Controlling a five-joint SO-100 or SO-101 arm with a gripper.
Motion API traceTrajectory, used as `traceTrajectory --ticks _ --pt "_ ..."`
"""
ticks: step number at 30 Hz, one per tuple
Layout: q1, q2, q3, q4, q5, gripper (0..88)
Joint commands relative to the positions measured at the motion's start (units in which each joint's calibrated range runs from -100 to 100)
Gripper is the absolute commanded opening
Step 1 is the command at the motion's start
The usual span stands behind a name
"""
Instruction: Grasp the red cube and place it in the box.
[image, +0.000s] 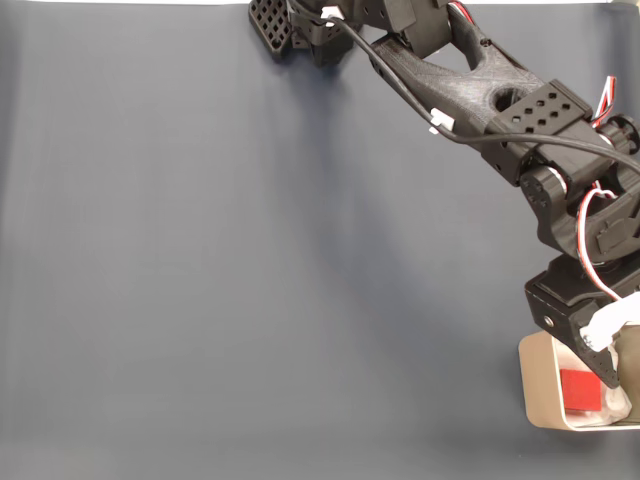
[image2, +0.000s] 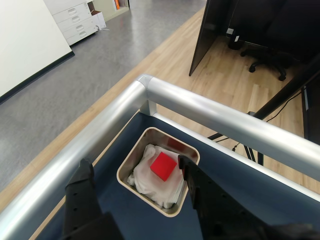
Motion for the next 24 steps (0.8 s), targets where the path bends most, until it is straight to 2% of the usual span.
traceTrajectory --ticks 1,5,15,24 --pt "-0.7 -5.33 -1.09 -0.67 -0.49 38.1" --pt "-0.41 -7.32 0.82 -0.67 -0.54 33.9" --pt "2.07 -16.16 8.03 -1.16 -1.76 0.5" --pt "8.25 -30.8 22.45 -1.81 -2.3 0.0"
